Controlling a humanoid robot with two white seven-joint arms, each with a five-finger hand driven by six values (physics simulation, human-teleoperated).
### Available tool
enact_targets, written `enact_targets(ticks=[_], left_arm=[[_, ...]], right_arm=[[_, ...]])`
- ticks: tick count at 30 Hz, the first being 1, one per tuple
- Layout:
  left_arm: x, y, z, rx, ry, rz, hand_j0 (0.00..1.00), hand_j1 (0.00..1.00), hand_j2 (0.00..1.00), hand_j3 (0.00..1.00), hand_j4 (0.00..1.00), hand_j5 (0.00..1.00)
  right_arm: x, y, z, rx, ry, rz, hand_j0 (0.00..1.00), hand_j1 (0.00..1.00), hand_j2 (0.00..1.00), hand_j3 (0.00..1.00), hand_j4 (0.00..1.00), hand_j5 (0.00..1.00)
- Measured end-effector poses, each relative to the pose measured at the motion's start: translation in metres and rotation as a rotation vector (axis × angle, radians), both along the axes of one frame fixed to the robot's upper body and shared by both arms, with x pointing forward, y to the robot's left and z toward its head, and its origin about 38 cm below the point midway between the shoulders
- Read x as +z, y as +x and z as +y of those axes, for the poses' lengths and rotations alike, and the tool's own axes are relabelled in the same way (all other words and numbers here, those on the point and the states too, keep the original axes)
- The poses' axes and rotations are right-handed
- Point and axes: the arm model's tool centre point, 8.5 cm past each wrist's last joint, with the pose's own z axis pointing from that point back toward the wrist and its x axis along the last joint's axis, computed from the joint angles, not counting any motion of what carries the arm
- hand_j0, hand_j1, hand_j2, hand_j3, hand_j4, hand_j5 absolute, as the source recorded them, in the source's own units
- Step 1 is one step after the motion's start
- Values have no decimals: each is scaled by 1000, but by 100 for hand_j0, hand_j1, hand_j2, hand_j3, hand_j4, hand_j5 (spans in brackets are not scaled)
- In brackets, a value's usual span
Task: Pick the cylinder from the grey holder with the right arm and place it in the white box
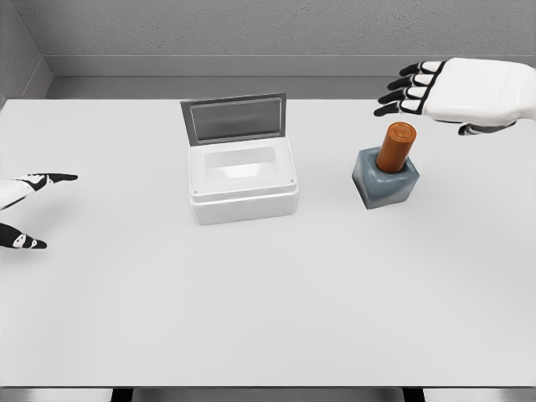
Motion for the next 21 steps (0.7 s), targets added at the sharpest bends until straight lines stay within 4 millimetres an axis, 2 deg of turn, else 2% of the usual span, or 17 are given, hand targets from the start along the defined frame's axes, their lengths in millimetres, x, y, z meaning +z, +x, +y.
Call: enact_targets(ticks=[3, 4, 5, 7, 10, 12, 16, 21], left_arm=[[1, 1, 0, 1, -5, -4, 100, 100, 100, 100, 100, 100], [10, 8, -3, -3, -19, -22, 100, 100, 100, 100, 100, 100], [22, 18, -11, -23, -36, -49, 100, 100, 100, 100, 100, 100], [23, 19, -33, -67, -113, -31, 100, 100, 100, 100, 100, 100], [38, 35, -74, -138, -307, 0, 100, 100, 100, 100, 100, 100], [28, 41, -88, -134, -409, 147, 100, 100, 100, 100, 100, 100], [9, 47, -85, -87, -523, 289, 100, 100, 100, 100, 100, 100], [-2, 53, -70, -16, -590, 332, 100, 100, 100, 100, 100, 100]], right_arm=[[-1, 0, 1, 3, 1, 4, 100, 100, 100, 100, 100, 100], [-3, 0, 2, 5, 2, 6, 100, 100, 100, 100, 100, 100], [-4, 1, 4, 9, 2, 10, 100, 100, 100, 100, 100, 100], [-15, 3, 12, 22, -15, 24, 100, 100, 100, 100, 100, 100], [-32, 8, 22, 33, -53, 31, 100, 100, 100, 100, 100, 100], [-39, 11, 24, 31, -64, 41, 100, 100, 100, 100, 100, 100], [-49, 21, 26, 15, -59, 64, 100, 100, 100, 100, 100, 100], [-60, 31, 24, -11, -48, 94, 100, 100, 100, 100, 100, 100]])
